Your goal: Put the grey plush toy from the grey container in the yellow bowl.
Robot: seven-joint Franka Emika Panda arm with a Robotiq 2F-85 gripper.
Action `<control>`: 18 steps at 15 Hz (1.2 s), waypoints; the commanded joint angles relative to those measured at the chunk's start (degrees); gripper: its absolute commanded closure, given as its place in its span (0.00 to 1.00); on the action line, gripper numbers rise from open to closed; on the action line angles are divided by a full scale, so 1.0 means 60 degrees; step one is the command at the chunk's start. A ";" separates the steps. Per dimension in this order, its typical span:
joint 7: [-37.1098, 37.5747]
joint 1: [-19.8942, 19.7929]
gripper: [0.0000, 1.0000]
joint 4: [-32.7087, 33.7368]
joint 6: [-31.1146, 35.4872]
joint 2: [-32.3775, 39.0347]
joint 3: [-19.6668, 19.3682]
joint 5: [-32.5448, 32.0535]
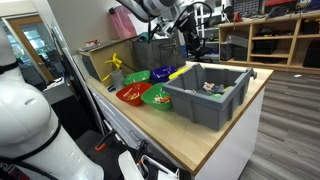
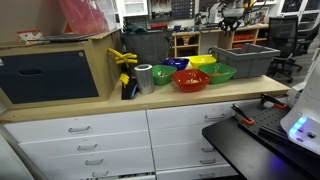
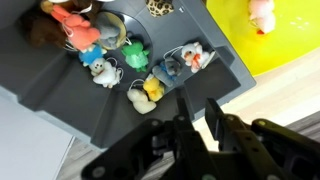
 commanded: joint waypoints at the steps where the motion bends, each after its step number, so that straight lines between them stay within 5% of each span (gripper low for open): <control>1: 0.0003 -0.0243 0.73 0.0027 -0.0026 -0.0002 0.0244 -0.0036; 3: 0.0003 -0.0246 0.73 0.0027 -0.0026 -0.0002 0.0244 -0.0035; 4: 0.0003 -0.0246 0.48 0.0027 -0.0026 -0.0002 0.0244 -0.0035; 6: 0.0363 -0.0318 0.42 0.0233 -0.0293 0.0204 0.0135 -0.0157; 12: 0.1347 -0.0653 0.00 0.0590 -0.0515 0.0930 -0.0016 0.0104; 18: 0.1514 -0.1020 0.00 0.1282 -0.0976 0.1868 -0.0058 0.0779</control>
